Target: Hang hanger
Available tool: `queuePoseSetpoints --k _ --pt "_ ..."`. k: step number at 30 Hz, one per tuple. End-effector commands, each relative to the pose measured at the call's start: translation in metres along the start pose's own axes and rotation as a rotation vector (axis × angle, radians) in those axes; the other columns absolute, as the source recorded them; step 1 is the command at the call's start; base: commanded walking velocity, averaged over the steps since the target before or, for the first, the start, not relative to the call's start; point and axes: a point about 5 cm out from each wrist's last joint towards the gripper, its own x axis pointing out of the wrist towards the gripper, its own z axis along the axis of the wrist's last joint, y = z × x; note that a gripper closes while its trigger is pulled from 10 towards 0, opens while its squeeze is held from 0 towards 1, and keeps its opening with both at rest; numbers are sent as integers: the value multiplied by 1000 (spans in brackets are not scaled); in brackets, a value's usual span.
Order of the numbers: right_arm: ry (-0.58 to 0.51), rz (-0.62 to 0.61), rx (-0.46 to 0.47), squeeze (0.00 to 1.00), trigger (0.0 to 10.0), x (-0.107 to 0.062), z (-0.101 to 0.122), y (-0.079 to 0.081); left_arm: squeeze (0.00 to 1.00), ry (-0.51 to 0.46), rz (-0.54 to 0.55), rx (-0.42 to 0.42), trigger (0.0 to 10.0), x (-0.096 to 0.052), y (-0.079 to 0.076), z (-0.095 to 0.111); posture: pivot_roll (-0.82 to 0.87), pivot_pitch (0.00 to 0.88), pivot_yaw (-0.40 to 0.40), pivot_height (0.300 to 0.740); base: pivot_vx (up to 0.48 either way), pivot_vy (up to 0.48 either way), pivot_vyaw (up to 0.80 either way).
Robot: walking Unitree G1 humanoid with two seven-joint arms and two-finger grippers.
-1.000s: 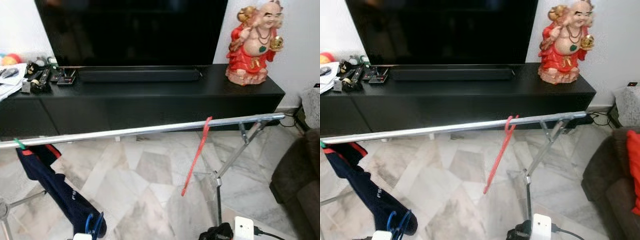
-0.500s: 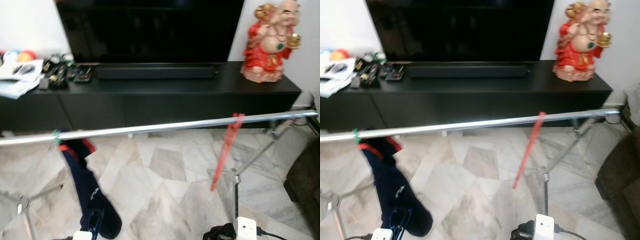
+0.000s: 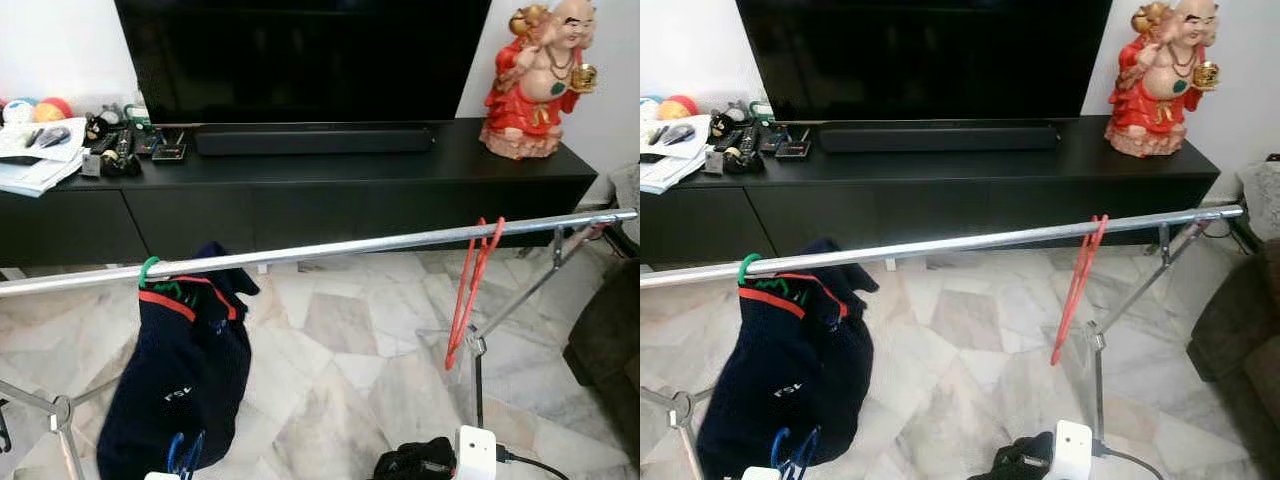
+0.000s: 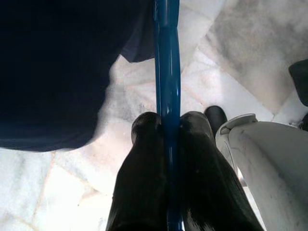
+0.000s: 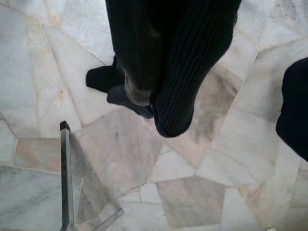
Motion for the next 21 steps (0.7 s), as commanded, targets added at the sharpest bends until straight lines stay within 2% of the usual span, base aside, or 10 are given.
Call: queuePoseSetpoints --k 1,13,21 --pt "-37 -3 2 0 10000 1 6 0 0 30 -1 12 10000 -2 2 -8 -32 81 9 740 0 0 0" --pt "-47 -10 7 0 10000 1 8 -3 0 52 -9 12 10000 -5 -2 -16 -34 75 8 740 0 0 0" --pt "-40 -19 16 0 10000 1 7 -4 0 56 -7 7 10000 -5 -2 -16 -32 78 6 740 -255 0 0"
